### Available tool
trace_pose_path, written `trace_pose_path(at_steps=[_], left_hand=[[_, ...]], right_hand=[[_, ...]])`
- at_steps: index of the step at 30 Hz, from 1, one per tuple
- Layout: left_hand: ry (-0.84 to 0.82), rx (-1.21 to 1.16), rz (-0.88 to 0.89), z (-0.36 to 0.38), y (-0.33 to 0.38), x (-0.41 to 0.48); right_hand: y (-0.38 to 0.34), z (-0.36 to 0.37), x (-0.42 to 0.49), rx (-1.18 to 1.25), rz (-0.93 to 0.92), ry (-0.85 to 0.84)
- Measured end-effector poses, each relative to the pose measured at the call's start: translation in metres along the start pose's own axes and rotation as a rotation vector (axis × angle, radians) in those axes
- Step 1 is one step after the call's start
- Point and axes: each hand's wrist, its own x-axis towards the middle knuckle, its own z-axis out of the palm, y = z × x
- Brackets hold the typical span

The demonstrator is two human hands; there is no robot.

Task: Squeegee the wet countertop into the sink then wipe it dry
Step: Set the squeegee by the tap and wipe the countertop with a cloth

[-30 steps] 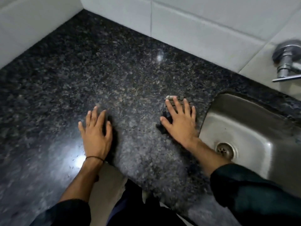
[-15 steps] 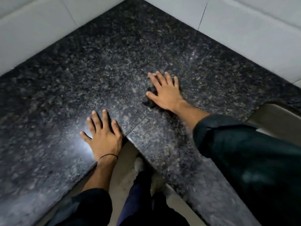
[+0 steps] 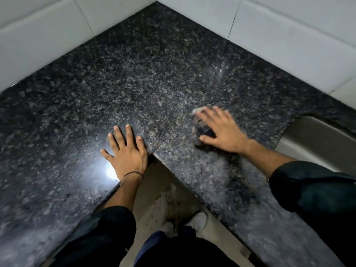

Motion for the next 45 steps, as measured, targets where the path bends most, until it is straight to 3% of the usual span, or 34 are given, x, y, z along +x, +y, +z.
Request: trace_pose_path(at_steps=[2,4,6,10,12,14,16,18,21,22,23,25,27,28,30,34,36,41,45], left_hand=[[-0.010,-0.015,0.000,0.000,-0.001,-0.001],[-0.021,-0.026,0.003,0.000,-0.002,0.000],[-0.026,-0.022,0.018,0.000,-0.004,0.000],[-0.037,-0.029,0.040,0.002,-0.006,-0.001],[-0.054,-0.042,0.048,0.000,-0.007,0.001],[-0.092,-0.066,0.057,-0.005,-0.008,0.001],[-0.100,-0.078,0.147,-0.011,-0.005,-0.008],[-0.103,-0.096,0.319,-0.017,0.005,-0.027],[-0.195,-0.152,0.549,-0.015,0.029,-0.064],[-0.247,-0.175,0.635,-0.012,0.036,-0.076],[-0.300,-0.214,0.723,-0.009,0.044,-0.086],[-0.376,-0.334,0.857,-0.006,0.053,-0.100],[-0.390,-0.393,0.915,-0.002,0.061,-0.109],[-0.400,-0.371,0.947,0.000,0.065,-0.115],[-0.443,-0.231,1.018,0.006,0.073,-0.128],[-0.554,0.082,1.046,0.022,0.079,-0.151],[-0.545,0.136,1.031,0.026,0.079,-0.155],[-0.534,0.126,1.018,0.018,0.084,-0.155],[-0.311,0.144,1.093,0.007,0.097,-0.158]], right_hand=[[0.003,0.001,-0.008,0.078,0.355,0.056],[-0.023,0.008,-0.014,0.125,0.521,0.061],[-0.066,0.021,-0.030,0.138,0.457,0.076],[-0.133,0.044,-0.088,0.078,0.141,0.085],[-0.124,0.043,-0.117,0.002,-0.074,0.009],[-0.092,0.035,-0.134,-0.003,-0.141,-0.049],[-0.056,0.028,-0.142,0.049,0.034,-0.058],[-0.035,0.025,-0.146,0.109,0.326,0.002],[-0.065,0.036,-0.142,0.202,0.728,0.120],[-0.089,0.042,-0.143,0.190,0.784,0.171],[-0.114,0.049,-0.150,0.166,0.757,0.219],[-0.153,0.064,-0.177,0.092,0.528,0.215],[-0.150,0.071,-0.216,0.066,0.295,0.157],[-0.137,0.070,-0.235,0.073,0.264,0.135],[-0.104,0.069,-0.268,0.115,0.389,0.107],[-0.069,0.065,-0.312,0.208,1.053,0.231],[-0.074,0.065,-0.307,0.263,1.220,0.241],[-0.123,0.072,-0.277,0.165,1.241,0.405],[-0.132,0.069,-0.283,0.066,1.075,0.484]])
